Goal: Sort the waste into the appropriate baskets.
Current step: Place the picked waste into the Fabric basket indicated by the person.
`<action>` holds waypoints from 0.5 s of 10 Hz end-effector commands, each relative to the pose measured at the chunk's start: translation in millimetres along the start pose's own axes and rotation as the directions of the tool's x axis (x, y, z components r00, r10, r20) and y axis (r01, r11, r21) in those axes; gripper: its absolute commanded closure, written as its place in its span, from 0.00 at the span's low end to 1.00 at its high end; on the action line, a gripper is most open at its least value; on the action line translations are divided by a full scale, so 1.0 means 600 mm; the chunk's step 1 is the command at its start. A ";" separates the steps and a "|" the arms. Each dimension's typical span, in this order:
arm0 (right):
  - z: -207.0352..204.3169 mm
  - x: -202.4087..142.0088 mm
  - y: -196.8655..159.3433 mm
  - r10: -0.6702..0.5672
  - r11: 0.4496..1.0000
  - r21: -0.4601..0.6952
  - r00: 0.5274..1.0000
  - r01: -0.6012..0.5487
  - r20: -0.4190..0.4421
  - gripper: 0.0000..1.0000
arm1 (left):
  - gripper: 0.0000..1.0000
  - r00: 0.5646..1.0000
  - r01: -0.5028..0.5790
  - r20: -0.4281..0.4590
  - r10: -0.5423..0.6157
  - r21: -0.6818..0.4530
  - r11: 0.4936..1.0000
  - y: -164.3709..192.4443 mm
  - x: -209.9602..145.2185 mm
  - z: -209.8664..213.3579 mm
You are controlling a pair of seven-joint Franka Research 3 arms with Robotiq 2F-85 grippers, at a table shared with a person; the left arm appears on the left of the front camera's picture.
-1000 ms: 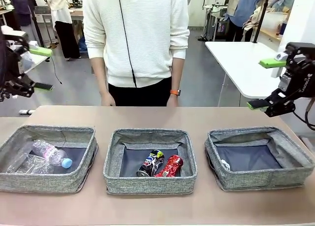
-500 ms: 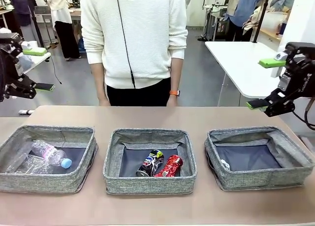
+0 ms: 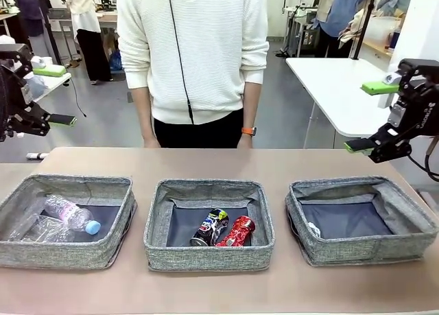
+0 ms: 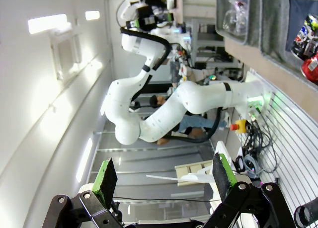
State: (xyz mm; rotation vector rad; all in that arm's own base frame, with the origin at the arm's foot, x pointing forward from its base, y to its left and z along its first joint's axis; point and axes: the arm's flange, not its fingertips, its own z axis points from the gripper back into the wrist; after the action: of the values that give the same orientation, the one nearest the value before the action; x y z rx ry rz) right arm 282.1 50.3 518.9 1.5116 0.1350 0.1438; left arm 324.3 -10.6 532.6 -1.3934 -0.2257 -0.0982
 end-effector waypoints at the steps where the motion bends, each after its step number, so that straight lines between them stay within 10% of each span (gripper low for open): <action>1: -0.002 0.001 0.007 0.005 1.000 0.009 1.000 -0.005 0.005 0.00 | 0.00 1.000 -0.017 0.010 0.017 -0.008 1.000 -0.005 -0.001 -0.002; 5: -0.002 0.001 0.007 0.005 1.000 0.009 1.000 -0.005 0.005 0.00 | 0.00 1.000 -0.017 0.010 0.017 -0.008 1.000 -0.005 -0.001 -0.002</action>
State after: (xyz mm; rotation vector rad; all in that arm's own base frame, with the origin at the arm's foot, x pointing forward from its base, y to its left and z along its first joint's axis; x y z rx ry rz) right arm 282.1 50.3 518.9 1.5116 0.1350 0.1438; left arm 324.3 -10.7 532.5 -1.3934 -0.2253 -0.0978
